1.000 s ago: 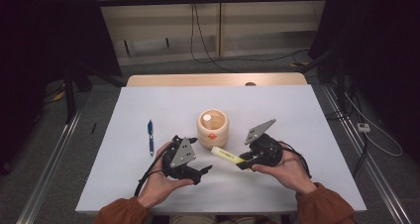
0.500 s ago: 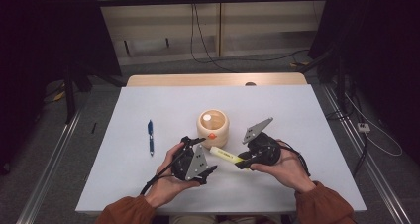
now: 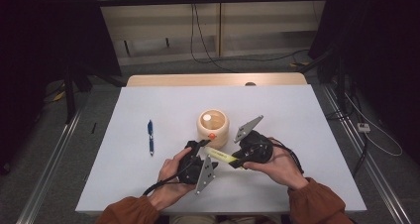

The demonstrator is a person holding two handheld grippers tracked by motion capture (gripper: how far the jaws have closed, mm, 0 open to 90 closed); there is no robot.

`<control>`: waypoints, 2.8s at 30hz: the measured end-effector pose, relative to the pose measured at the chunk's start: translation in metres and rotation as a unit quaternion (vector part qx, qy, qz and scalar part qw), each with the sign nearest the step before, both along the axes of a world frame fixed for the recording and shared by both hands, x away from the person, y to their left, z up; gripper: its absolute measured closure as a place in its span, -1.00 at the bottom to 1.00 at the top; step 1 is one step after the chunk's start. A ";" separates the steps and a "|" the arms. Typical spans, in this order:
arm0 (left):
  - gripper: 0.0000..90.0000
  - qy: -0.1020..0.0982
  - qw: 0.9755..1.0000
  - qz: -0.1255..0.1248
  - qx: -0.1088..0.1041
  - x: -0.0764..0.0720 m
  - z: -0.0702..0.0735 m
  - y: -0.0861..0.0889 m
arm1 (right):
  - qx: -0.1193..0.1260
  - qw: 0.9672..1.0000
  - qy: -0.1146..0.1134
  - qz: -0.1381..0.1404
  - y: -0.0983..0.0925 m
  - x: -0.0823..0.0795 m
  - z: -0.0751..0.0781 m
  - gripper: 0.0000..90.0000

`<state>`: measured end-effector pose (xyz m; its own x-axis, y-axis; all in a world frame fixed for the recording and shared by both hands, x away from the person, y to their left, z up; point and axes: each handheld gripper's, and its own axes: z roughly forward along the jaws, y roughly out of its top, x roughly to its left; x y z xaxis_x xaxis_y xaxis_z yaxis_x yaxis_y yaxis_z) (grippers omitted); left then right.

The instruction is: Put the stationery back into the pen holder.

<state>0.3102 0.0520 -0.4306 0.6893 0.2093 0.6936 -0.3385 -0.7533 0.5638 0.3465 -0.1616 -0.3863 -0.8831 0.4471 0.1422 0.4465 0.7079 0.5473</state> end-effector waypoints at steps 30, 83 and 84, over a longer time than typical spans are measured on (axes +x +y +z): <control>0.45 -0.093 0.989 -0.001 0.111 -0.019 -0.022 -0.010 | -0.005 1.000 0.029 0.011 0.027 0.012 -0.012 0.50; 0.72 0.221 0.957 0.035 -0.183 0.013 -0.009 0.030 | 0.078 0.979 -0.098 -0.163 -0.031 -0.008 -0.031 -0.77; 0.72 0.225 0.955 0.035 -0.189 0.014 -0.008 0.032 | 0.078 0.976 -0.111 -0.170 -0.033 -0.010 -0.033 -0.78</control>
